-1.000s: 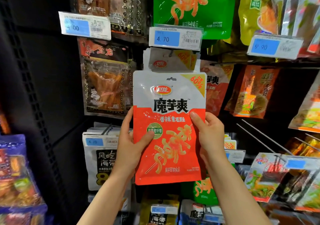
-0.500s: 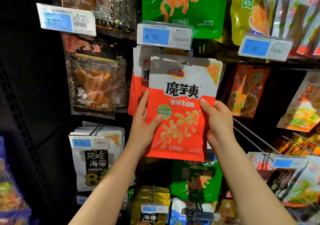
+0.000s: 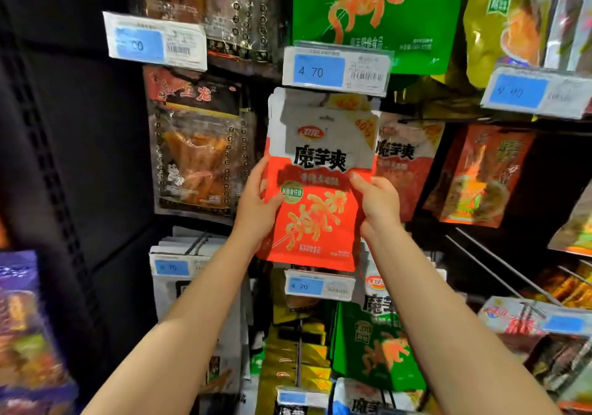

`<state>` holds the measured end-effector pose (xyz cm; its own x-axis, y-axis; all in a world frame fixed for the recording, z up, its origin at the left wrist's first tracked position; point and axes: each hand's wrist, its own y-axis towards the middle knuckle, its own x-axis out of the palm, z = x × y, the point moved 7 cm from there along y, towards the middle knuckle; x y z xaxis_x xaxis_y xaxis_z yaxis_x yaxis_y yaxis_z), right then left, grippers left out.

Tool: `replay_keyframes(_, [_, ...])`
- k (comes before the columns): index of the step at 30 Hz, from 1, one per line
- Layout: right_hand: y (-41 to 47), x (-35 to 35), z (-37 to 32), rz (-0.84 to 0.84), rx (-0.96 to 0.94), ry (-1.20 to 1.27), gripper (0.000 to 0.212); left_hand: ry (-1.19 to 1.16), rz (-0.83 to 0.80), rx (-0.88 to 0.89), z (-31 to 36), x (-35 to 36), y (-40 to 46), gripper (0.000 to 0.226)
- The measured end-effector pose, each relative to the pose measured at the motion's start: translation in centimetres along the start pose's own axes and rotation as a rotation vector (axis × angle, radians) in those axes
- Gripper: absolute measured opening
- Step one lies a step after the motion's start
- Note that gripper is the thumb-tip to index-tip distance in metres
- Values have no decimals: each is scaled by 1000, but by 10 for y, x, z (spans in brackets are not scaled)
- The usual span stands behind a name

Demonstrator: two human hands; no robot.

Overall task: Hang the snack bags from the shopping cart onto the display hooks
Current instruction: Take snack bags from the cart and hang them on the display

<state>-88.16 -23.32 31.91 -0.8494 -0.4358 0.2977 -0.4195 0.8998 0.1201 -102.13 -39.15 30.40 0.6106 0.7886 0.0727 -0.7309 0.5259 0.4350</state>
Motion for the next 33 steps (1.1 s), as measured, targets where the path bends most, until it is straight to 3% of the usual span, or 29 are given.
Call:
replay_keyframes(13, [-3, -10, 3, -58, -5, -39, 11, -40, 79, -22, -15, 0, -11, 71])
replay_keyframes(16, [-11, -10, -6, -83, -52, -15, 9, -73, 136, 17, -8, -6, -15, 63])
replay_keyframes(21, [-34, 7, -12, -237, -71, 58, 9, -135, 294, 65, 6, -26, -31, 40])
replay_keyframes(26, [-64, 34, -11, -391, -40, 228, 10, -101, 412, 215, 32, -60, -56, 40])
replay_keyframes(28, [-74, 43, -14, -405, -26, 266, 10, 9, 393, 275, 46, -73, -62, 38])
replay_keyframes(33, [-90, 41, -16, -351, -11, 320, 8, 143, 142, 253, 62, -72, -70, 43])
